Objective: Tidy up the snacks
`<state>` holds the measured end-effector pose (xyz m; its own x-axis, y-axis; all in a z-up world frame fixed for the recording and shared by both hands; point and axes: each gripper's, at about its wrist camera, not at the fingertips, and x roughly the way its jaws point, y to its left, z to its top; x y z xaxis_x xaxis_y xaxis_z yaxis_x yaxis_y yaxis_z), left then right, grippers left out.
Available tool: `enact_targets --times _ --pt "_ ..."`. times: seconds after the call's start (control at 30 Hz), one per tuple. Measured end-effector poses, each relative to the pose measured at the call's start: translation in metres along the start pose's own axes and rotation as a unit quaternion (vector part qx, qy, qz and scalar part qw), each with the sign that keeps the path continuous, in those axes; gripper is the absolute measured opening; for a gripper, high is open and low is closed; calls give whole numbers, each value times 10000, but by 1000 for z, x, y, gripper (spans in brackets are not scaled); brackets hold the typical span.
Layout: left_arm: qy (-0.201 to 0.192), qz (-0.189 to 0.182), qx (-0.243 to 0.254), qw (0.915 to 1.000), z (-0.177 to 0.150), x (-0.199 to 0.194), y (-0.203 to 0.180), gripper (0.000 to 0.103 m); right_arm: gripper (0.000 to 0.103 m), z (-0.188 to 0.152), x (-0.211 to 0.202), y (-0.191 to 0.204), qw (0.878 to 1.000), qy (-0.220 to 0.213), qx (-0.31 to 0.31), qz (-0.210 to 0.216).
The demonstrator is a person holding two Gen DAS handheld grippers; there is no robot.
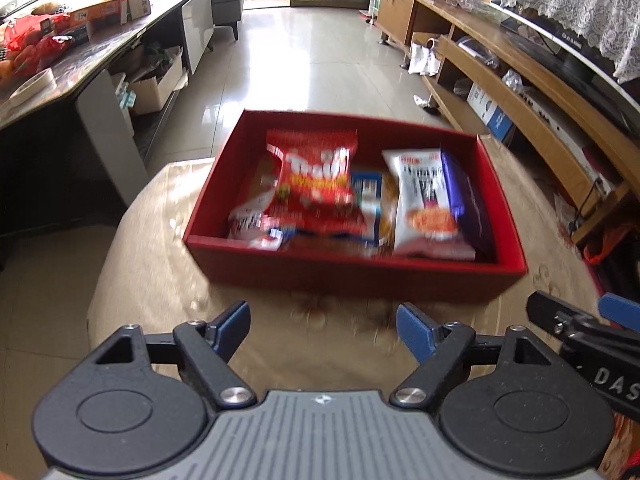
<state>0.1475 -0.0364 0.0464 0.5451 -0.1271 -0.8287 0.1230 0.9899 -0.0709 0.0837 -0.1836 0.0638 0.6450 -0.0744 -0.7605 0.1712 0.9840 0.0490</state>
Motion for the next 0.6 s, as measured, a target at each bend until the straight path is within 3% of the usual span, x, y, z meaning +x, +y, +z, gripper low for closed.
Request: enact_targets --times 0.6 --pt "-141 15 93 9999 -64 -40 -8 83 86 -55 -43 -6 9999 -27 -9 123"
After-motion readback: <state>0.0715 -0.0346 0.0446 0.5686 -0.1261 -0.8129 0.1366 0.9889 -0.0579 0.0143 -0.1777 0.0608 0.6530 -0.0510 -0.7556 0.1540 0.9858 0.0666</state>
